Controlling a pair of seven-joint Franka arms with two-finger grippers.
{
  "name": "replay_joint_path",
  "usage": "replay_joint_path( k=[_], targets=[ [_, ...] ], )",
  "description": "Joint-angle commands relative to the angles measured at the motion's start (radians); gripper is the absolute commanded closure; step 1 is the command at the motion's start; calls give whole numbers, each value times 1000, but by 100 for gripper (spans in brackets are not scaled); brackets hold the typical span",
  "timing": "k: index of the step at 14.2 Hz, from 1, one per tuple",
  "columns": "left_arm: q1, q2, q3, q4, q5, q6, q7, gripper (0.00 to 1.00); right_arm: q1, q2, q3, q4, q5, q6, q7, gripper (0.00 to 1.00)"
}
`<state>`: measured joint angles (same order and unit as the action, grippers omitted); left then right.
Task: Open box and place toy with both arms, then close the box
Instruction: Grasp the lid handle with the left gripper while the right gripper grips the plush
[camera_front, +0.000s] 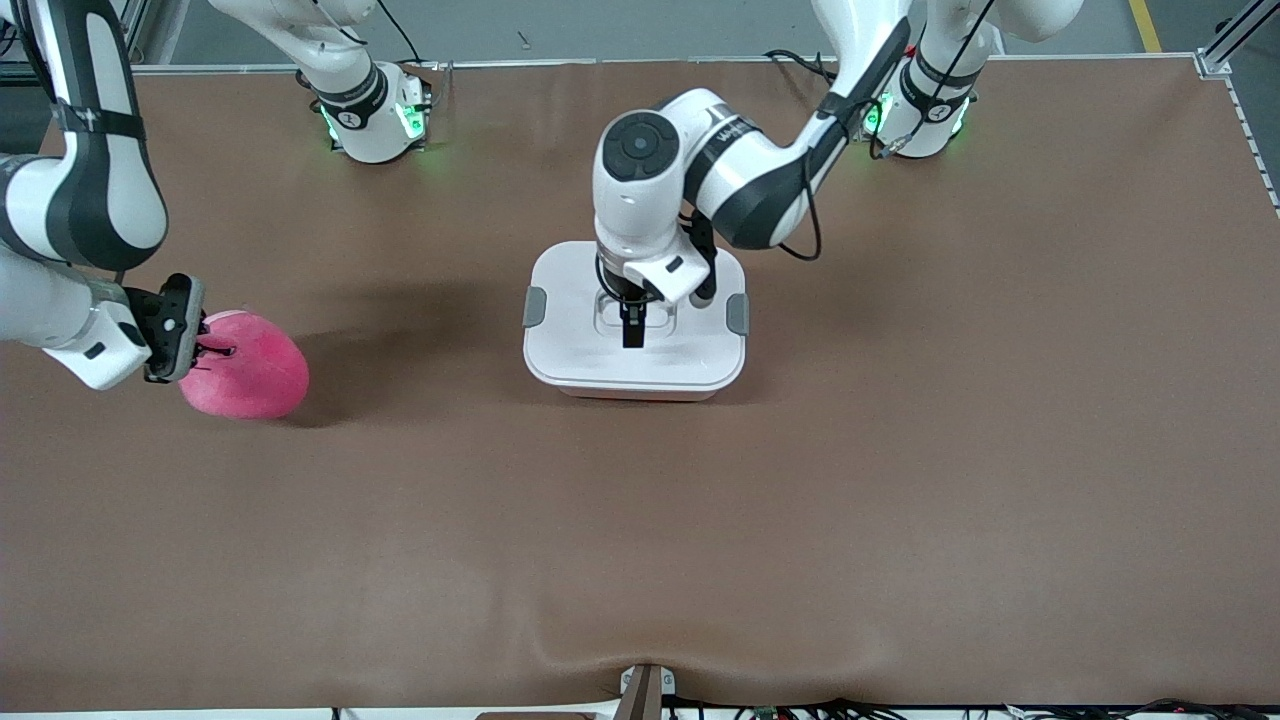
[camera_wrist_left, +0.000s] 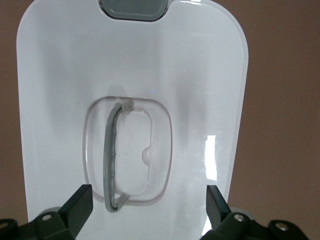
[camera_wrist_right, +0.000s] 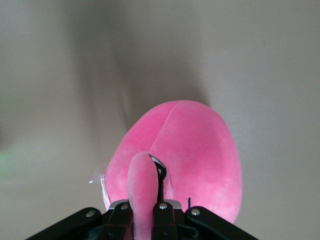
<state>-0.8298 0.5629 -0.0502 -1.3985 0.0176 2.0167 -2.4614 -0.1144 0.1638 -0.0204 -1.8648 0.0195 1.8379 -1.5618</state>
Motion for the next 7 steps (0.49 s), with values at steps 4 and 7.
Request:
replay_joint_path(
  k=[4, 7],
  targets=[
    [-20, -43, 4, -88, 30, -30, -42, 0, 50, -3, 4, 142, 16, -115, 155, 100],
    [-25, -64, 4, -137, 32, -29, -45, 0, 58, -3, 4, 145, 17, -117, 169, 100]
  ],
)
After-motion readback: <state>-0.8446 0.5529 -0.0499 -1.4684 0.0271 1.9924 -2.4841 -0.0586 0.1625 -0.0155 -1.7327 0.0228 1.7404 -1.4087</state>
